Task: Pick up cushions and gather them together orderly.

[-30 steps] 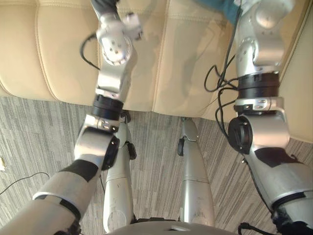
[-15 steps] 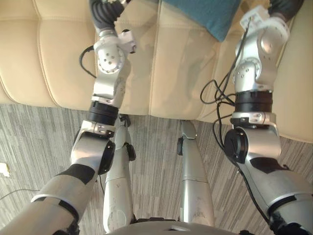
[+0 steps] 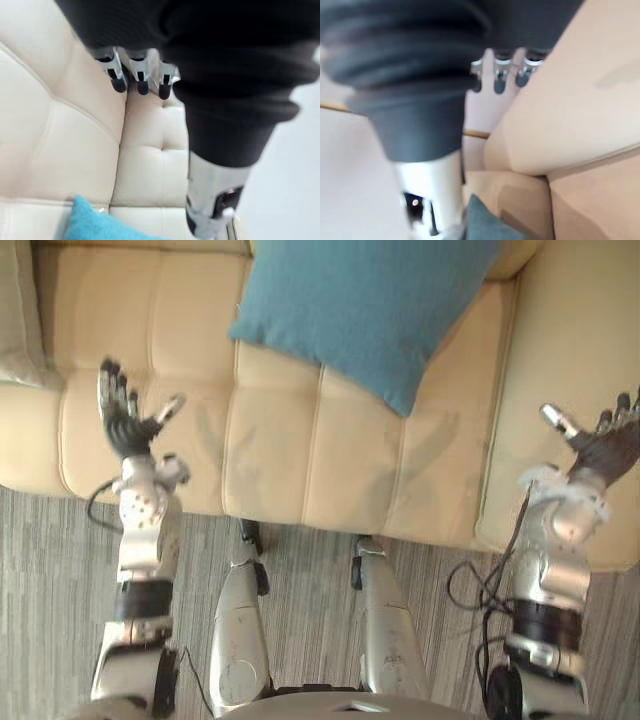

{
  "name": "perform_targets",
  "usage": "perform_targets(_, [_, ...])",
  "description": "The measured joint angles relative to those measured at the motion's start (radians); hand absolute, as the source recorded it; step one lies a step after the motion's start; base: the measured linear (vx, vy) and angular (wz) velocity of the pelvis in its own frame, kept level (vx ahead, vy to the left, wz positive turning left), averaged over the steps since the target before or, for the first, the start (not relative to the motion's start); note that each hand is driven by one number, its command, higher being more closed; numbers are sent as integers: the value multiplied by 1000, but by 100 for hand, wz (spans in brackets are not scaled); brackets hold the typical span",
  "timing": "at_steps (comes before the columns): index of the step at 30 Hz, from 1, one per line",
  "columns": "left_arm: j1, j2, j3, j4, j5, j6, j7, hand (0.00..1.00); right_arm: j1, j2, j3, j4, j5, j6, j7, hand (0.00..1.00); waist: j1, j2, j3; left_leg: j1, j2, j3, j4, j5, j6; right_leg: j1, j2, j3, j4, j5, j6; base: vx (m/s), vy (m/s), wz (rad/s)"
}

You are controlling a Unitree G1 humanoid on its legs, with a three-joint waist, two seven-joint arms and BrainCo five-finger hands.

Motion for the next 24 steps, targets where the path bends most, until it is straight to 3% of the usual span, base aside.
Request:
perform_targets(2, [124, -44, 24, 10, 0, 1, -26, 0, 104, 68, 39, 5, -42, 0, 41, 0, 2, -22, -20, 60, 10, 1, 22, -34, -4, 73, 6, -5, -16, -20, -8, 71, -1, -8])
perform_targets(4, [256, -90, 54, 52, 4, 7, -56, 0, 235, 137, 87, 34, -81, -1, 93, 0, 6, -40, -88, 111, 29, 7, 48, -75, -9, 147, 20, -8, -57, -21, -7, 152, 7, -22])
perform_targets(9, [393, -154, 88, 437, 53, 64, -136, 0, 348, 270, 118, 428, -132, 24, 187, 0, 18, -58, -237, 284, 64, 78, 55, -143, -27, 345, 45, 21, -212, 30, -5, 137, 35, -40])
perform_targets(16, [378, -187, 104, 727, 144, 98, -158, 0, 341, 302, 94, 828, -119, 63, 210, 0, 18, -59, -319, 430, 61, 112, -15, -147, -42, 491, 43, 23, -311, 62, -8, 46, 3, -10])
perform_targets(24, [375, -201, 118, 802, 182, 102, -164, 0, 322, 308, 62, 972, -134, 100, 232, 0, 34, -58, -339, 518, 58, 152, -48, -135, -60, 536, 48, 51, -312, 72, -19, -27, -5, -10])
